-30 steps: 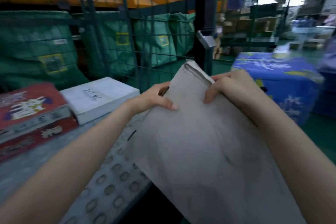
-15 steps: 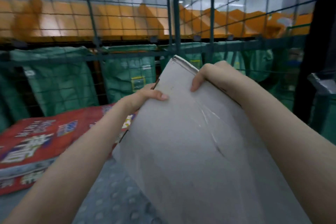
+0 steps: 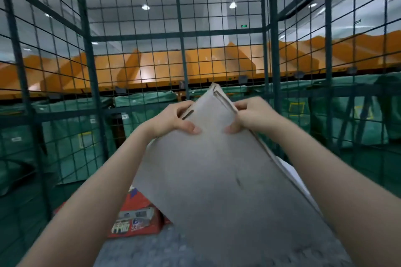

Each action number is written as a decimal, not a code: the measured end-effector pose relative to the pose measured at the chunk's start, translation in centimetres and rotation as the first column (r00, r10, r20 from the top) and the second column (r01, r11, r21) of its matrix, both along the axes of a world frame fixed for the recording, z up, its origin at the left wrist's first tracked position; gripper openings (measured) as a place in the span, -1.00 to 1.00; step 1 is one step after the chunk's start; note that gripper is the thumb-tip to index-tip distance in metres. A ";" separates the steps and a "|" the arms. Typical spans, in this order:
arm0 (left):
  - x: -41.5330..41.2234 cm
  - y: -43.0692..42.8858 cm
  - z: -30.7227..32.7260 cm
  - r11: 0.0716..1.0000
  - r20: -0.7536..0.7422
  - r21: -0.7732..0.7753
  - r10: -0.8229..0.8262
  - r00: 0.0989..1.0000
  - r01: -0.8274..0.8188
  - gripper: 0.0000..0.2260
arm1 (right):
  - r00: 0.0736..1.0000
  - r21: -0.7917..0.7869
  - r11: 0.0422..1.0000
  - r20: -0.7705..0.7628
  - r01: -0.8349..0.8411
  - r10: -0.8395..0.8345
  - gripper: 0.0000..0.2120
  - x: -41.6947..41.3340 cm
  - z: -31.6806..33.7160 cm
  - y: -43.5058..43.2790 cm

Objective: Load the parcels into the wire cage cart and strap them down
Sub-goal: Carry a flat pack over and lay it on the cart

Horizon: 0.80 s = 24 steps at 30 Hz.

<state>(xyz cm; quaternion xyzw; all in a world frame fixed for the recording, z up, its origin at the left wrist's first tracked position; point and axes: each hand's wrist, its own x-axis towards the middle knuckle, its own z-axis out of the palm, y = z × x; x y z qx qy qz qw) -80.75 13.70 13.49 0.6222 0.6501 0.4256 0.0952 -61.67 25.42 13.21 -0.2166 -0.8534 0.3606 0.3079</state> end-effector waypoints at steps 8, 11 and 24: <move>-0.6 -7.6 -3.6 0.915 -0.404 0.154 0.402 0.822 -0.373 -0.44 | 0.948 -0.088 0.967 -0.238 -0.238 0.212 -0.38 -5.6 -7.4 -3.3; -1.1 -10.6 -7.1 0.862 -0.416 0.207 0.506 0.755 -0.463 -0.39 | 0.929 -0.069 0.954 -0.256 -0.293 0.267 -0.34 -7.2 -10.2 -5.6; 1.0 -19.0 -10.4 0.732 -0.582 0.290 0.646 0.493 -0.617 -0.30 | 0.875 0.072 0.896 -0.195 -0.439 0.444 -0.29 -9.0 -13.6 -11.1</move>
